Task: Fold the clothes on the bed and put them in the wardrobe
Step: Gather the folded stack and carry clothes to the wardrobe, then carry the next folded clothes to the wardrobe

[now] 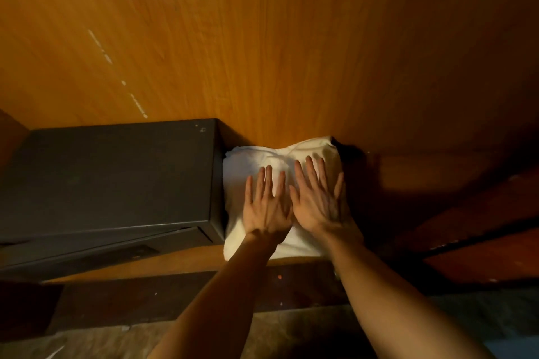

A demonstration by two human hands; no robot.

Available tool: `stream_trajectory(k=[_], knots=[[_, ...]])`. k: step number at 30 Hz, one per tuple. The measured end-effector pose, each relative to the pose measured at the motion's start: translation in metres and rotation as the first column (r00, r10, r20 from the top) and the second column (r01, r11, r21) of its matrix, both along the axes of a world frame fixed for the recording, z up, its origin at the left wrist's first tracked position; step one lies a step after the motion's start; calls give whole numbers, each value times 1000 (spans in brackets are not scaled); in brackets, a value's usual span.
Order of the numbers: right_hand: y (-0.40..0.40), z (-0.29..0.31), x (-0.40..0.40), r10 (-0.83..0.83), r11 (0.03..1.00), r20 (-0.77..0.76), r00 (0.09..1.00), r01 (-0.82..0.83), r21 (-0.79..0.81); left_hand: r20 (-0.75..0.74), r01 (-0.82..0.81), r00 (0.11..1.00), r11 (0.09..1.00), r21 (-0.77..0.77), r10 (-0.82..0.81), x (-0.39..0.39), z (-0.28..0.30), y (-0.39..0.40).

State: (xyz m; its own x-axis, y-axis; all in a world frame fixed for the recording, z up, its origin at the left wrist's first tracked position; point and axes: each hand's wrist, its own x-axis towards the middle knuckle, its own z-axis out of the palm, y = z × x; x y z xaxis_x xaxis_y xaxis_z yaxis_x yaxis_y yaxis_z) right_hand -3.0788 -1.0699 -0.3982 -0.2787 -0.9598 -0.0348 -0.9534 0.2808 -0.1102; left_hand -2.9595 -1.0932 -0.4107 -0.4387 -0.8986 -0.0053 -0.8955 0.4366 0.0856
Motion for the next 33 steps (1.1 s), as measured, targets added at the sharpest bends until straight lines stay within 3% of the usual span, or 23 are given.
stream_trajectory(k=[6, 14, 19, 24, 29, 33], knots=[[23, 99, 23, 41, 999, 16, 999, -40, -31, 89, -39, 995, 999, -10, 39, 38, 105, 30], [59, 252, 62, 106, 994, 31, 994, -106, 3, 68, -119, 991, 992, 44, 116, 85, 267, 62], [77, 369, 82, 170, 986, -3, 986, -170, 1, 20, -183, 983, 982, 47, 182, 107, 376, 87], [88, 495, 105, 224, 974, -16, 974, -225, -17, 70, -247, 967, 969, 17, 245, 129, 498, 109], [96, 612, 127, 278, 960, 6, 961, -278, -41, -37, -326, 945, 945, -42, 324, 155, 609, 127], [99, 682, 145, 349, 935, -14, 937, -349, -66, 22, -410, 911, 910, -63, 412, 169, 674, 141]])
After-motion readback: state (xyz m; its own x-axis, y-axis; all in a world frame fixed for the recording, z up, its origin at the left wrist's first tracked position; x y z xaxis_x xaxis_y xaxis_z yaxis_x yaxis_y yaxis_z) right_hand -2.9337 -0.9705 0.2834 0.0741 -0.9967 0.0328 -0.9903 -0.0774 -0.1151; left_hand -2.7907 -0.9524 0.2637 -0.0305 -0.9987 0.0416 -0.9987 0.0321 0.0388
